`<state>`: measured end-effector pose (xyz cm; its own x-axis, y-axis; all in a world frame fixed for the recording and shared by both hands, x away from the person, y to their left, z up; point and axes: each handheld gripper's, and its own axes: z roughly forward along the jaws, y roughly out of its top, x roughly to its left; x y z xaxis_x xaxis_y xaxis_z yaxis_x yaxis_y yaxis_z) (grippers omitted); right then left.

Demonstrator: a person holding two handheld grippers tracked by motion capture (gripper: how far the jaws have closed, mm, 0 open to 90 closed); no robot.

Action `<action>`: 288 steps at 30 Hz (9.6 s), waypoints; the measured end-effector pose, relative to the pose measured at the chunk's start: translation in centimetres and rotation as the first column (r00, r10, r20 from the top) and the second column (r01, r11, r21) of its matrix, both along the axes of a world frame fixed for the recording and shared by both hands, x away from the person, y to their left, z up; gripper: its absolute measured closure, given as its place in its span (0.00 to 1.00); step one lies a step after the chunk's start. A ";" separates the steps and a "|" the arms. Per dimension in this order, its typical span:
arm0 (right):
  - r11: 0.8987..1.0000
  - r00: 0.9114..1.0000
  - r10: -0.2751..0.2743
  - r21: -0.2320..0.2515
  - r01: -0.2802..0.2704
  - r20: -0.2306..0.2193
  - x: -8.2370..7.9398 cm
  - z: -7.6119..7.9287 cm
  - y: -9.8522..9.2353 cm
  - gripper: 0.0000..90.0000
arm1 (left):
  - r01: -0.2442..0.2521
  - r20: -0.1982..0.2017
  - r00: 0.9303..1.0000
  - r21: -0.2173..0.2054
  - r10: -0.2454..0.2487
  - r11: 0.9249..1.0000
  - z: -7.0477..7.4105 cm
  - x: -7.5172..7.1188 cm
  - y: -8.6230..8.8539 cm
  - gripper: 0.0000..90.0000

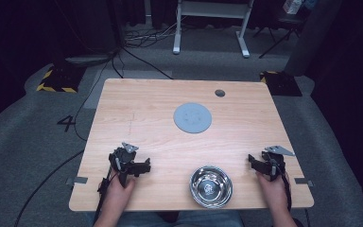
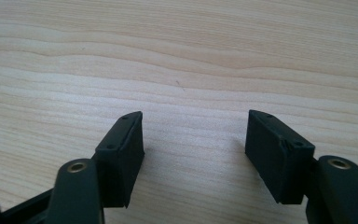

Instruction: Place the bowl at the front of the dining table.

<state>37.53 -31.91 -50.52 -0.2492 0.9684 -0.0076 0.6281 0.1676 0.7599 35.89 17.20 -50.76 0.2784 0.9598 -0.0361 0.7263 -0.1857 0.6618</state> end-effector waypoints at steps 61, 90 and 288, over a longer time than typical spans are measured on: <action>0.972 0.981 0.196 0.134 -0.193 -0.012 -3.6 6.7 3.9 0.46 | 0.001 0.000 1.000 0.001 -0.001 1.000 0.0 0.1 0.0 0.02; 0.937 0.933 0.344 0.099 -0.334 -0.111 -4.8 8.0 9.1 0.47 | 0.002 0.000 1.000 0.001 -0.002 1.000 0.0 0.1 0.0 0.02; 0.993 0.981 0.101 -0.040 -0.109 -0.168 22.3 13.4 19.2 0.93 | -0.010 -0.002 1.000 -0.004 0.010 1.000 0.0 0.3 -0.1 0.02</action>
